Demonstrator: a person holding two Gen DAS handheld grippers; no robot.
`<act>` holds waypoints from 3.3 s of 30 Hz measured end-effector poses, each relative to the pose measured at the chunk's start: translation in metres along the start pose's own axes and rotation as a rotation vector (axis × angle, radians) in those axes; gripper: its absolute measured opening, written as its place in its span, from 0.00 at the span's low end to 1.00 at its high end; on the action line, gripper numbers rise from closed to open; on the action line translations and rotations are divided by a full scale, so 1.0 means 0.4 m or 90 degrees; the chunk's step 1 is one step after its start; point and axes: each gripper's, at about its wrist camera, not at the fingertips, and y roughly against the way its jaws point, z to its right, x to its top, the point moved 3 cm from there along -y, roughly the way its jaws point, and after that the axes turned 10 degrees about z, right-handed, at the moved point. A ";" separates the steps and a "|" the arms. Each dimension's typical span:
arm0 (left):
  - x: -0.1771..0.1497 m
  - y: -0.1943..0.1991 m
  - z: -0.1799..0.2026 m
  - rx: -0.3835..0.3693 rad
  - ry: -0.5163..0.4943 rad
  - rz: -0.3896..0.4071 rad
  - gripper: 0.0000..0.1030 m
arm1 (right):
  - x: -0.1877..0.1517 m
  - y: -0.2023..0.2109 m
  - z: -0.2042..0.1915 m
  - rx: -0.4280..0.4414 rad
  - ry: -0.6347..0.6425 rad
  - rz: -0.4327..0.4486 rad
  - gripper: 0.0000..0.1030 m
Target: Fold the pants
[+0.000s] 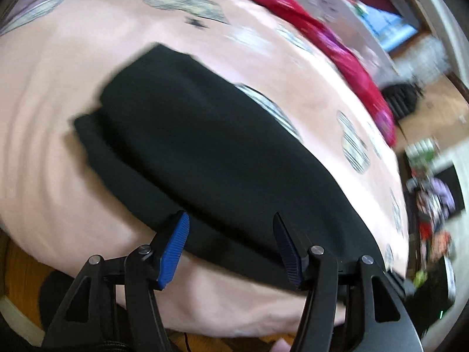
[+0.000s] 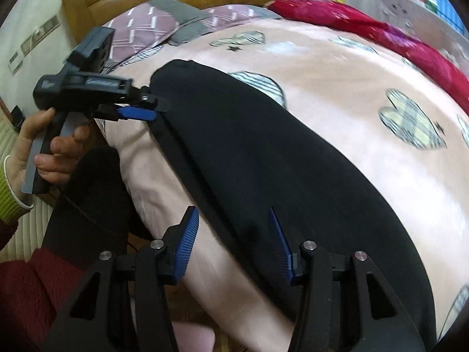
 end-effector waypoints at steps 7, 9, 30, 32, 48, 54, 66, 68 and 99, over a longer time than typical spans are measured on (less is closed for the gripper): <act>0.084 -0.021 -0.108 0.025 0.099 0.030 0.58 | 0.026 -0.112 -0.034 -0.014 0.073 -0.037 0.49; 0.099 -0.035 -0.121 0.027 0.110 0.037 0.56 | 0.019 -0.132 -0.026 -0.027 0.083 -0.051 0.49; 0.028 0.091 -0.108 0.034 0.000 0.093 0.06 | 0.046 -0.013 -0.044 0.039 0.076 0.008 0.07; 0.022 0.079 -0.127 0.034 0.011 0.095 0.06 | 0.031 -0.039 -0.048 0.043 0.076 -0.009 0.06; 0.017 0.097 -0.145 0.048 0.004 0.099 0.22 | 0.013 -0.056 -0.039 0.091 -0.014 -0.028 0.43; 0.047 0.078 -0.185 0.060 0.052 0.081 0.40 | 0.090 -0.064 0.045 0.076 -0.084 0.002 0.43; 0.086 0.008 -0.205 0.053 0.064 0.067 0.49 | 0.217 -0.316 0.234 0.093 -0.176 -0.110 0.41; 0.093 -0.007 -0.191 0.068 0.040 0.070 0.49 | 0.208 -0.352 0.232 0.110 -0.180 -0.140 0.36; 0.121 0.169 -0.125 0.077 -0.068 0.172 0.47 | 0.215 -0.176 0.223 0.047 -0.171 -0.010 0.54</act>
